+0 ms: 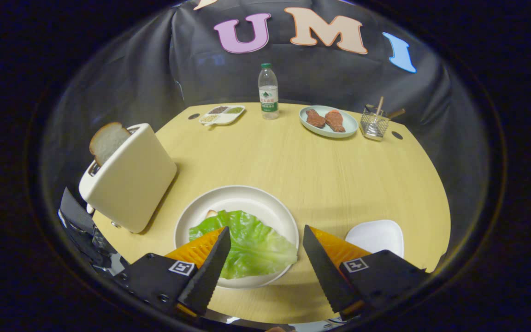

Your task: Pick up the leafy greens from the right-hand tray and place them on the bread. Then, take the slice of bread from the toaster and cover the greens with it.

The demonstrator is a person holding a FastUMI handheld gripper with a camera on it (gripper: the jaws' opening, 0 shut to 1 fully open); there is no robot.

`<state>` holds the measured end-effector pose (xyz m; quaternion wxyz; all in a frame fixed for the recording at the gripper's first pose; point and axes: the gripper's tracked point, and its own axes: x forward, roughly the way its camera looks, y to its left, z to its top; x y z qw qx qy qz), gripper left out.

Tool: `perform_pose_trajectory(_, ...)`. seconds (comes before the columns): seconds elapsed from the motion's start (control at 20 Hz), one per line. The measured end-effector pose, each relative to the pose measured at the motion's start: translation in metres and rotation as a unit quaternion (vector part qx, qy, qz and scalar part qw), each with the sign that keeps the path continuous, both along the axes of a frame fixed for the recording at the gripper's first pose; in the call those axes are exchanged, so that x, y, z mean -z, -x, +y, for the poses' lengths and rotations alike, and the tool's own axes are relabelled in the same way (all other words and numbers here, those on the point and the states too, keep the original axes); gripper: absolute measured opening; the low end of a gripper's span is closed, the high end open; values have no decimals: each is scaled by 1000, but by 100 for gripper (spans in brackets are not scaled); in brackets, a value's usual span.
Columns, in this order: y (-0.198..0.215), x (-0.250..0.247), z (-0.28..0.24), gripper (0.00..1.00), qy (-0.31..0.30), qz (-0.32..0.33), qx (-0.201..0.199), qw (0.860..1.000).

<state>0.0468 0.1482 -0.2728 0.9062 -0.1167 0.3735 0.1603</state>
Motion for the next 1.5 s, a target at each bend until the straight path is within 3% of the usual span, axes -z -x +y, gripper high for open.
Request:
perform_pose_trajectory(0.35, 12, -43, 94, 100, -60, -35, -64, 996)
perform_pose_trajectory(0.5, 25, -55, 151, 100, -111, -28, -98, 989)
perform_pose_trajectory(0.9, 40, -90, 282, 99, -162, -60, -186, 967)
perform_pose_trajectory(1.2, 53, -60, 324, 99, -131, -46, -199, 970)
perform_pose_trajectory(1.4, 52, -42, 320, 98, -106, -38, -189, 975)
perform_pose_trajectory(1.5, 48, -38, 318, 83, -100, -38, -181, 978)
